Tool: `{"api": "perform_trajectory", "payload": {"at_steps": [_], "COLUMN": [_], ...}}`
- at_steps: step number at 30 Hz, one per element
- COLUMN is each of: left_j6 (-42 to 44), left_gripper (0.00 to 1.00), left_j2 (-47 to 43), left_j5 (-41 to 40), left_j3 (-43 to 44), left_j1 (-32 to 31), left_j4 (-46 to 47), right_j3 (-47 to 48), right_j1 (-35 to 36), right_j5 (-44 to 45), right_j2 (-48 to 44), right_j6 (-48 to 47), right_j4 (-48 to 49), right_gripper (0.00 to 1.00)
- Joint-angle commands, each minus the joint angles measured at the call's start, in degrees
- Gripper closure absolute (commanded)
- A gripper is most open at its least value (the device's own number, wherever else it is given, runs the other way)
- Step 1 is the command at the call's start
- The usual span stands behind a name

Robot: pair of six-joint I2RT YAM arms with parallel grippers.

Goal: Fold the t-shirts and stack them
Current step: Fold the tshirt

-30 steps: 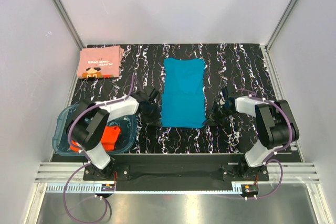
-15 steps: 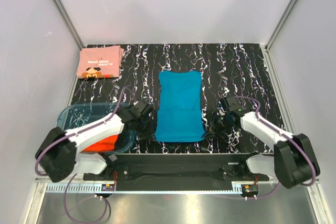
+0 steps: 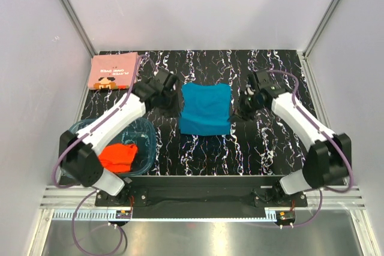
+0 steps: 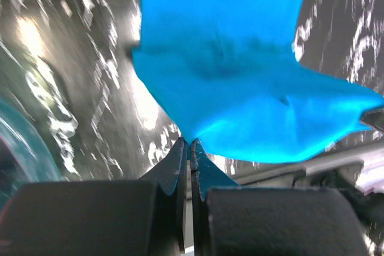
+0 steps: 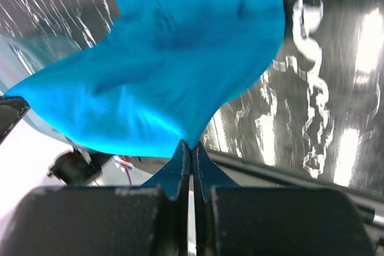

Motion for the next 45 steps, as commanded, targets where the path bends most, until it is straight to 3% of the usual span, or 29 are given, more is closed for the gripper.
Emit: {"api": "perform_trajectory", "payload": {"at_steps": [1, 13, 22, 32, 41, 43, 44, 45], "left_j6": [6.59, 11.52, 11.87, 11.61, 12.31, 12.31, 12.31, 12.05], "left_gripper": [1.0, 1.0, 1.0, 1.0, 0.98, 0.94, 0.82, 0.78], "left_j2": [4.18, 21.85, 26.78, 33.37, 45.31, 49.69, 51.38, 53.22], "left_j5": [-0.42, 5.2, 3.98, 8.1, 10.39, 8.03, 6.71, 6.53], "left_j3": [6.86, 24.35, 31.66, 36.58, 45.71, 52.1, 55.1, 57.74], "left_j1": [3.86, 9.31, 11.34, 13.88, 16.08, 16.61, 17.39, 17.92], "left_j4": [-1.24, -0.1, -0.02, 2.09, 7.19, 9.98, 10.61, 10.53], "right_j3": [8.15, 22.05, 30.92, 37.6, 47.16, 51.46, 53.67, 56.65], "right_j1": [-1.55, -7.26, -8.76, -9.9, -12.63, -13.5, -14.38, -14.91], "right_j5": [1.98, 0.23, -2.5, -3.9, -4.26, -5.04, -4.96, -8.35], "right_j2": [7.24, 21.14, 27.91, 35.29, 45.04, 49.52, 51.54, 56.08], "right_j6": [-4.12, -10.09, -11.68, -11.77, -11.77, -10.28, -9.4, -8.35], "right_j4": [-1.74, -2.44, -2.62, -2.62, 2.9, 6.15, 7.56, 7.58], "right_gripper": [1.0, 1.0, 1.0, 1.0, 0.98, 0.92, 0.76, 0.64]}}
